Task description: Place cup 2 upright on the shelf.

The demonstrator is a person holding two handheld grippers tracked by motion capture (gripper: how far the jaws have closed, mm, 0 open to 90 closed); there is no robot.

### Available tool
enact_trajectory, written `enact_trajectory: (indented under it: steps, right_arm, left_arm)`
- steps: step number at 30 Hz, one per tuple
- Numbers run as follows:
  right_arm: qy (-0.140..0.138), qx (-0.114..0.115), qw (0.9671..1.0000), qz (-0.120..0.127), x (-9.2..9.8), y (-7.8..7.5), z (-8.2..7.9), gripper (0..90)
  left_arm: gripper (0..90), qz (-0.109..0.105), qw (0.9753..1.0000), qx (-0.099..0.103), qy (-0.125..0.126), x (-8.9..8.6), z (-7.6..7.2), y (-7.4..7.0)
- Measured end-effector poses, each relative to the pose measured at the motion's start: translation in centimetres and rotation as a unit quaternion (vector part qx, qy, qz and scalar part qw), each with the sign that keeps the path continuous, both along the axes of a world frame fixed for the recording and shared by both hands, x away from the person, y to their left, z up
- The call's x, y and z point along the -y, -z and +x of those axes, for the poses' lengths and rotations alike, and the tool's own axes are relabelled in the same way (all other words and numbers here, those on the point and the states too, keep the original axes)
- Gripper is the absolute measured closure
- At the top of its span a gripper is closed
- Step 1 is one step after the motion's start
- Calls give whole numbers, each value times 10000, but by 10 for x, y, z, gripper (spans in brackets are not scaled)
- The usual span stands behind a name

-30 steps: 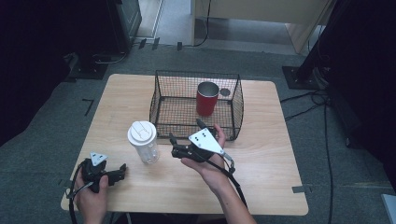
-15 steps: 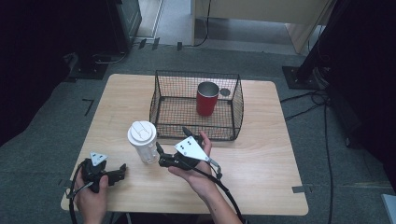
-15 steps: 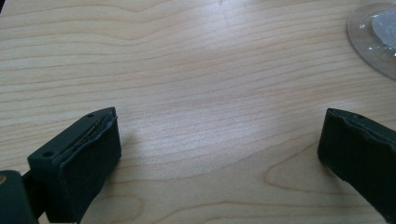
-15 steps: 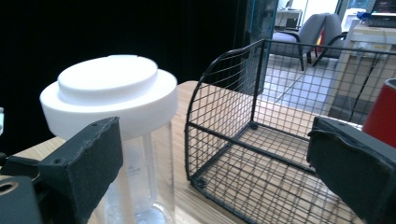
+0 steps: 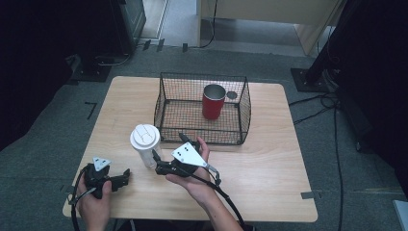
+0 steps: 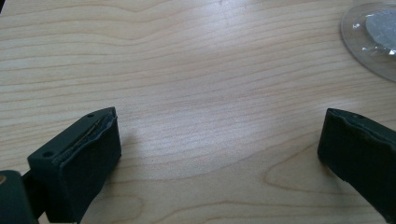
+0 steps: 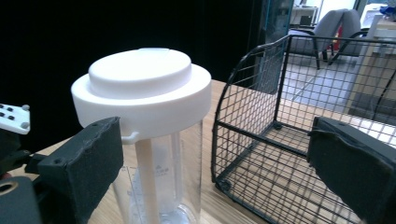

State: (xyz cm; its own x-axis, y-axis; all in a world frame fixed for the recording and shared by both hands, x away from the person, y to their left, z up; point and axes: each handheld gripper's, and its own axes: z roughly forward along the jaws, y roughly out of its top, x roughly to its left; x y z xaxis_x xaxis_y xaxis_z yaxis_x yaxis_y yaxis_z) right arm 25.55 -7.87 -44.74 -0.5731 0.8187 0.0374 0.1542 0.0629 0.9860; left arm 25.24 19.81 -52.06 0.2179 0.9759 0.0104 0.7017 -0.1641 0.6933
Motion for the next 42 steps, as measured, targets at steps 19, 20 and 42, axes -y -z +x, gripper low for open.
enact_trajectory:
  steps: [19, 20, 42]
  right_arm:
    - [-302, -47, 9995, -45, -29, 3, 5, 32]
    - [-316, -64, 9995, -61, -31, 4, 5, 32]
    - [-285, -274, 9992, -87, -65, 20, 27, 57]
  left_arm:
    - [0, 6, 10000, -4, 4, 0, 0, 0]
    - [0, 6, 10000, -3, 4, 0, 0, 0]
    - [0, -2, 10000, -1, -11, 1, 1, 0]
